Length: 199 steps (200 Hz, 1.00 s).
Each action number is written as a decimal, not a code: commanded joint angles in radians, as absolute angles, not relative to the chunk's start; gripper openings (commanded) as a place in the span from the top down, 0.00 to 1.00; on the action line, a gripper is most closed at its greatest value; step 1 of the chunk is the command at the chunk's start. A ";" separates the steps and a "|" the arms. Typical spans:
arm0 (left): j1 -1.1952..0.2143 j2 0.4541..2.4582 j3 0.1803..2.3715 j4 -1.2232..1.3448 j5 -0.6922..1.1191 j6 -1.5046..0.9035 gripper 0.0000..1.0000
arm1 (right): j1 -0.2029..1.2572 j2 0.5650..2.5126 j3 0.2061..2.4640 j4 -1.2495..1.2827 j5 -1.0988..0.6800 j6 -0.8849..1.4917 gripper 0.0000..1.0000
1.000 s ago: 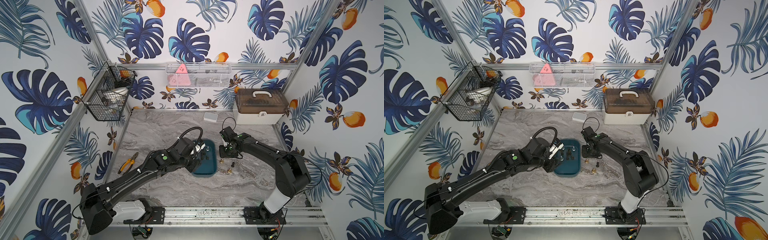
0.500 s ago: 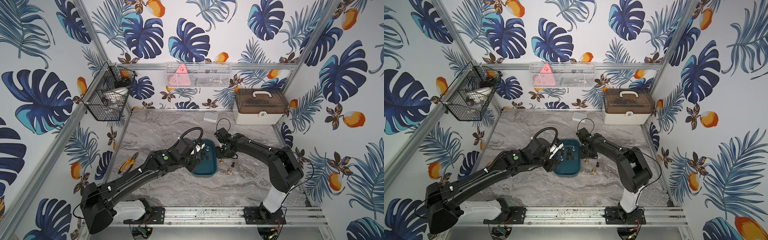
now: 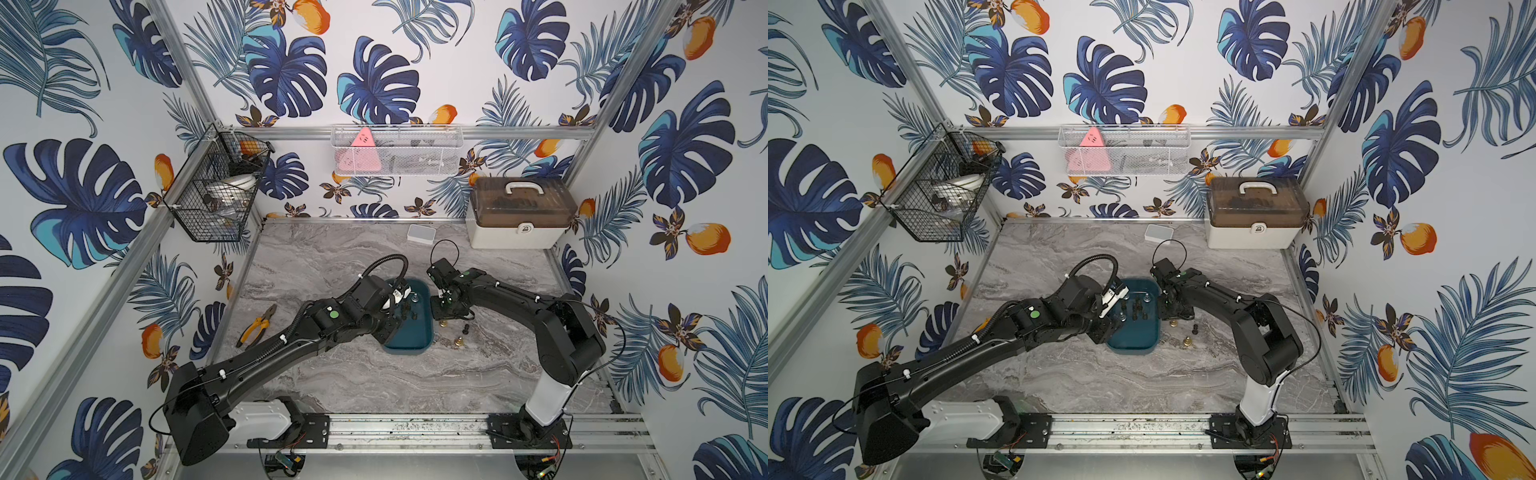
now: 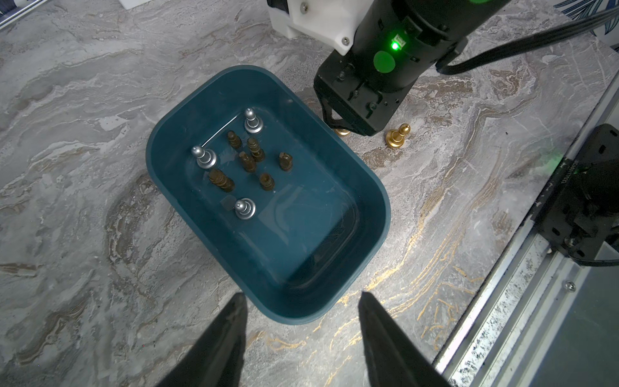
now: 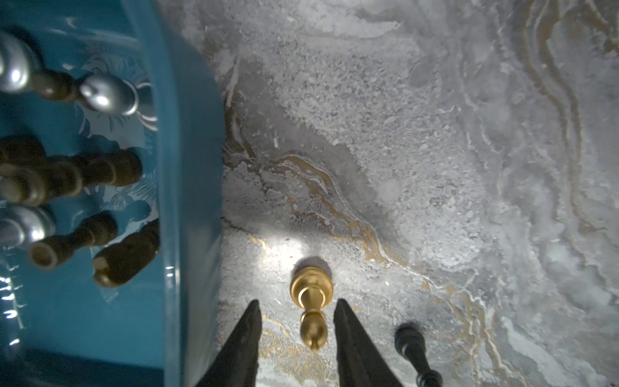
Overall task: Put the chess pieces into the storage box
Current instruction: Pick up the chess piece at the center of the board.
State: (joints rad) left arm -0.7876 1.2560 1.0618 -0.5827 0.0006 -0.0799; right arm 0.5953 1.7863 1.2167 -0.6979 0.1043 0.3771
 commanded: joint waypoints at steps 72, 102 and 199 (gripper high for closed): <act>-0.787 1.269 1.075 -0.591 0.014 -0.068 0.43 | 0.594 1.799 1.199 -0.700 0.123 0.375 0.72; -0.787 1.272 1.074 -0.591 0.015 -0.070 0.42 | 0.594 1.802 1.197 -0.697 0.121 0.375 0.75; -0.787 1.272 1.076 -0.593 0.013 -0.072 0.42 | 0.594 1.815 1.190 -0.671 0.119 0.369 0.76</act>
